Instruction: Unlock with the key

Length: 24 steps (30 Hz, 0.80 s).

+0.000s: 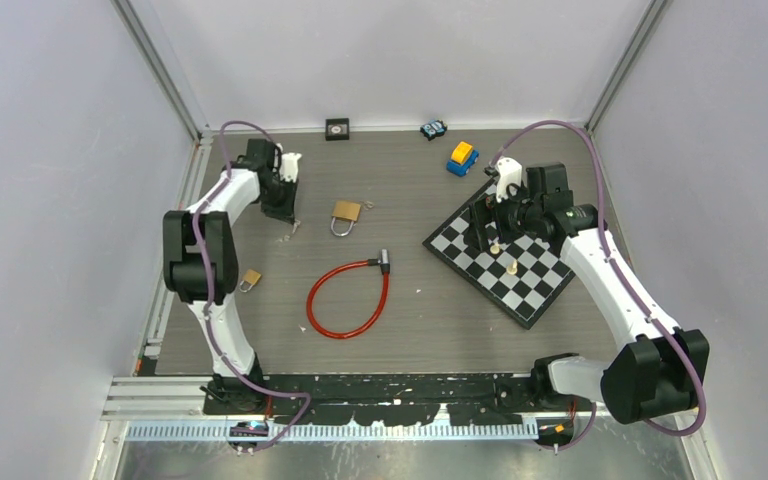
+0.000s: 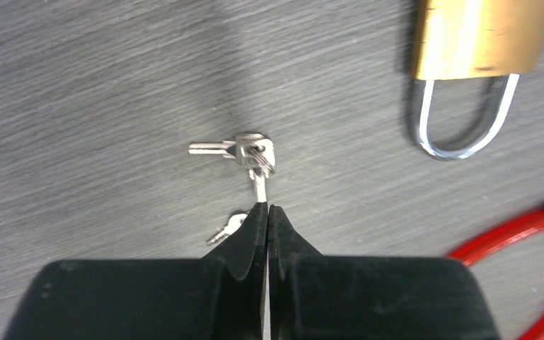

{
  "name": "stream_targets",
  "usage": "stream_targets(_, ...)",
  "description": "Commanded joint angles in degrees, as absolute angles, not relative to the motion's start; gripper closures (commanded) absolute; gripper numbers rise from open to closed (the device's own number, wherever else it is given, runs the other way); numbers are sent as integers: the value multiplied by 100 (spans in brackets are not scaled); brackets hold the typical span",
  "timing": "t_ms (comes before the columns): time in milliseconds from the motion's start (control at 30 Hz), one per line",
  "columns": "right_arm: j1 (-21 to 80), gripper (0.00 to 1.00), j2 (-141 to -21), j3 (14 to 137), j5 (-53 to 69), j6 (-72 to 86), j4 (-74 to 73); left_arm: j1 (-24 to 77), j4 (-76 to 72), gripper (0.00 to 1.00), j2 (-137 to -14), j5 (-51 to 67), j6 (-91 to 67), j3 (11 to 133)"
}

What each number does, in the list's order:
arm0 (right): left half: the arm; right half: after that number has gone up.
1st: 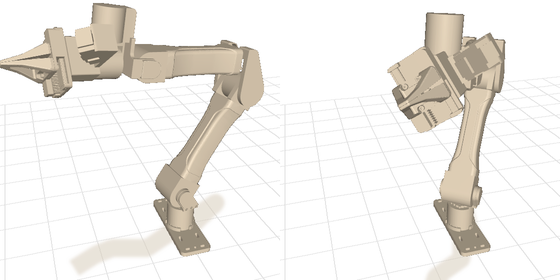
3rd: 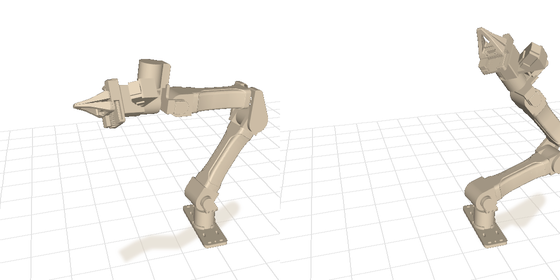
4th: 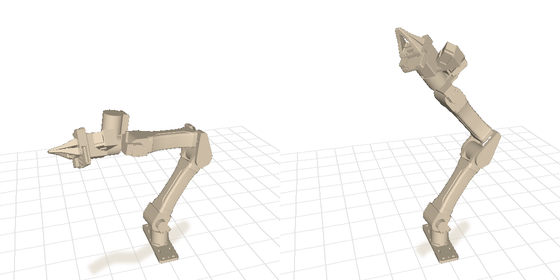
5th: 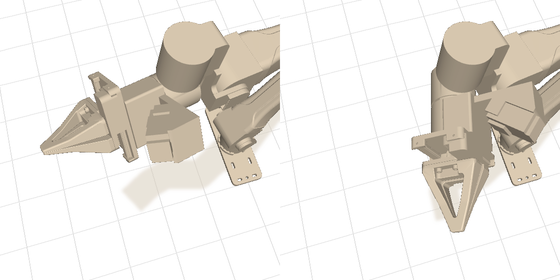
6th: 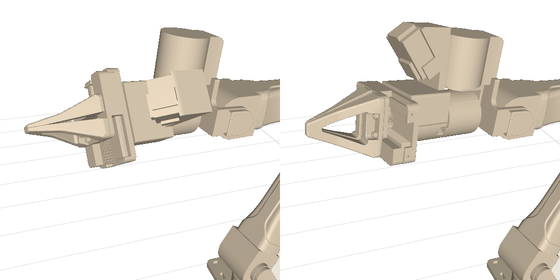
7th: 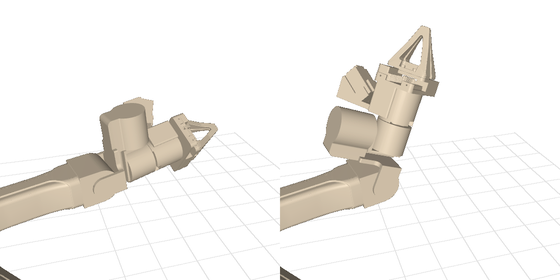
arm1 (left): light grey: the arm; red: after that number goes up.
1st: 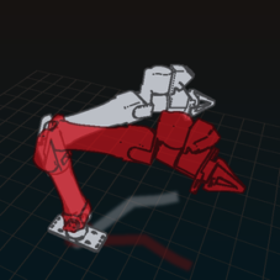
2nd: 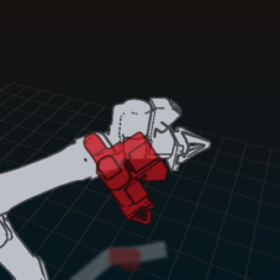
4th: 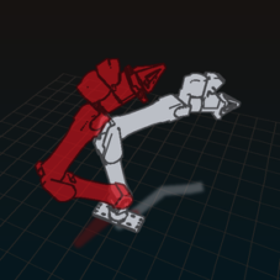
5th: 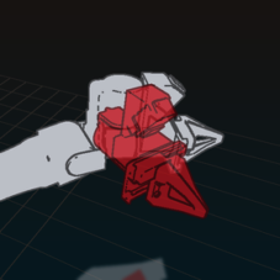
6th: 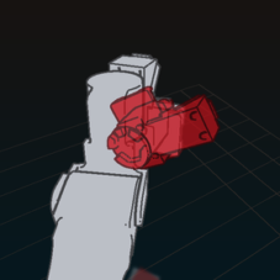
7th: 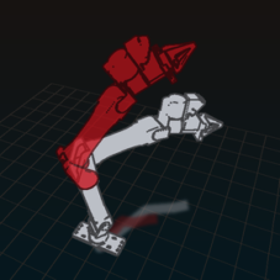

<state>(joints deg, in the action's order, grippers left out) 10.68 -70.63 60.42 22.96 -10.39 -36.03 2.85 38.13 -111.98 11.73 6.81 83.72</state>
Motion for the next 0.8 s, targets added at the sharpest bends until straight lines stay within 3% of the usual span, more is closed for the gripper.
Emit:
stream_targets(0, 1090, 0, -7066, 6126, 2329, -1069, -3571, 257, 3761, 100, -10548, 1883, 911, 8216)
stream_targets(267, 1112, 0, -7146, 6139, 2390, -1046, -3577, 328, 3437, 99, -10211, 1752, 1099, 7864)
stream_targets(400, 1107, 0, -7146, 6144, 2383, -1037, -3577, 389, 3562, 70, -10575, 1432, 882, 8194)
stream_targets(500, 1107, 0, -7140, 6144, 2365, -1042, -3580, 468, 3642, 55, -10879, 1133, 707, 8419)
stream_targets(633, 1106, 0, -7145, 6144, 2355, -1046, -3584, 489, 3703, 53, -11300, 920, 524, 8675)
stream_targets(767, 1107, 0, -7138, 6142, 2342, -1053, -3586, 483, 3777, 59, -11630, 775, 408, 8879)
